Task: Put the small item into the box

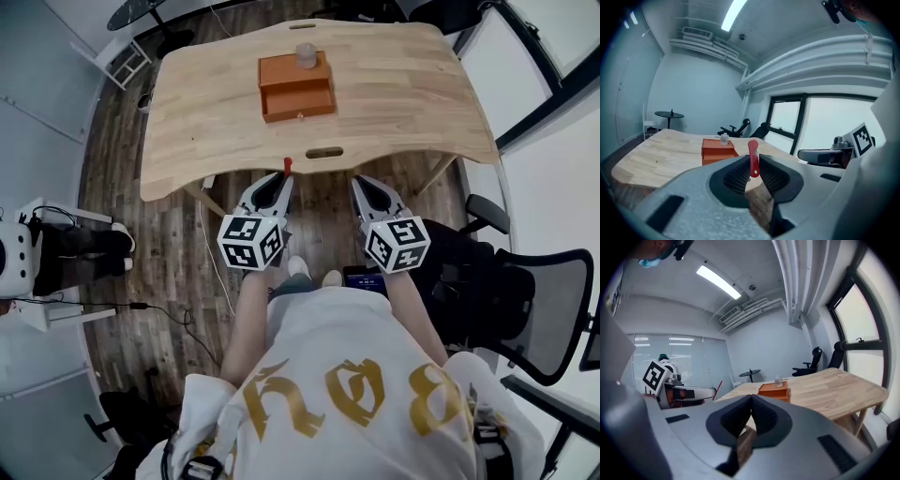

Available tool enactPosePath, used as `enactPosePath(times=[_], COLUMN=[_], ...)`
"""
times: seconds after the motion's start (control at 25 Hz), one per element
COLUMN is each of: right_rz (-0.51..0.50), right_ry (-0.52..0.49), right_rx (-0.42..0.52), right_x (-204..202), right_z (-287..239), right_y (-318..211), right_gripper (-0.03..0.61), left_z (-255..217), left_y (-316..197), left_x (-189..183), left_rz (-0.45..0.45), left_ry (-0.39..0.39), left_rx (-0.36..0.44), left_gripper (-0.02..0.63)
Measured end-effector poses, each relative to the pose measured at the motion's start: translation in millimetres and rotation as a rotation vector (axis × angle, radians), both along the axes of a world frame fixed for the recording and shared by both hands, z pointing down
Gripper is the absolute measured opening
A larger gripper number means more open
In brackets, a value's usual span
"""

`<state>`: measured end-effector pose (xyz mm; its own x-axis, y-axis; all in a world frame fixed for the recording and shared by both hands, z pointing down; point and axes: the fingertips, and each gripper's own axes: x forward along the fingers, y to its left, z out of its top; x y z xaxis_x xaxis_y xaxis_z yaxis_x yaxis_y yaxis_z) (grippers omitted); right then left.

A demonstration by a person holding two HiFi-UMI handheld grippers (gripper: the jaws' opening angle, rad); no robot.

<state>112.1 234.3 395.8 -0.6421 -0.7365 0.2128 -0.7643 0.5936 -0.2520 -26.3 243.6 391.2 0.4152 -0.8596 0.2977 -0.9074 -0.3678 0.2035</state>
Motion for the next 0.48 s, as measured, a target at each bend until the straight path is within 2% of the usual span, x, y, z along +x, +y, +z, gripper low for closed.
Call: enactPosePath(times=[0.2,0.48], right_rz=[0.022,0.020], right_ry=[-0.022,-0.023], right_rx=[-0.009,-0.013], right_x=[13.9,13.4], right_z=[0.3,4.9], right_y=[-2.3,-20.2], right_gripper=[0.012,0.012], left_z=[1.0,0.1], left_y=[-2.2,-18.7], left_x=[9.3,2.3], left_rz=[0.016,-0.005], left_ry=[-0.011,-0.009], left_rx=[-0.006,0.003], left_gripper=[0.061,0.061])
